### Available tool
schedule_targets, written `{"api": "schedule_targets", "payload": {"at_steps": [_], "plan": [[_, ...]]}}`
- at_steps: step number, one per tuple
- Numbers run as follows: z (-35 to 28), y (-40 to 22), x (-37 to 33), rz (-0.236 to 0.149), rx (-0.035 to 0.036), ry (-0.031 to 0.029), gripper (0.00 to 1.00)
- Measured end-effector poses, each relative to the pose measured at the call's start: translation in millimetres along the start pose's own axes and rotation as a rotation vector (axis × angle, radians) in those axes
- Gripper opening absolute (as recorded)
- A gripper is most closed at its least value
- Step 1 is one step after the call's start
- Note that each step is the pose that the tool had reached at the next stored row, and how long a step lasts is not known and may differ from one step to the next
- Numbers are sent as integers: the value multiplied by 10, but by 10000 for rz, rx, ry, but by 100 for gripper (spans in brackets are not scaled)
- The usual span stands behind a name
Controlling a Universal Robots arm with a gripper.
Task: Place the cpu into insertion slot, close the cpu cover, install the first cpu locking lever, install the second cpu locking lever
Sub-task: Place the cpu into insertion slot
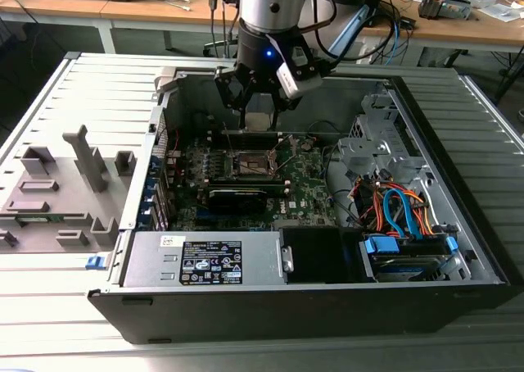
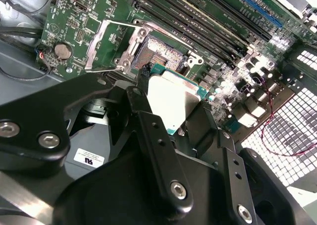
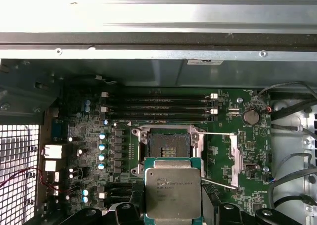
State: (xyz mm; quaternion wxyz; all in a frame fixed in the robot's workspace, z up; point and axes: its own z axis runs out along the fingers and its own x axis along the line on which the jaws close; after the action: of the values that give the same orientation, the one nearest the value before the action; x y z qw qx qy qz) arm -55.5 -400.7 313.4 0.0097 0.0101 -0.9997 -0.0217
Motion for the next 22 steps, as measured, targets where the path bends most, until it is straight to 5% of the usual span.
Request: {"api": "schedule_targets", "payload": {"at_steps": [22], "plan": [[64,-3,-1,2,76,1,54]]}}
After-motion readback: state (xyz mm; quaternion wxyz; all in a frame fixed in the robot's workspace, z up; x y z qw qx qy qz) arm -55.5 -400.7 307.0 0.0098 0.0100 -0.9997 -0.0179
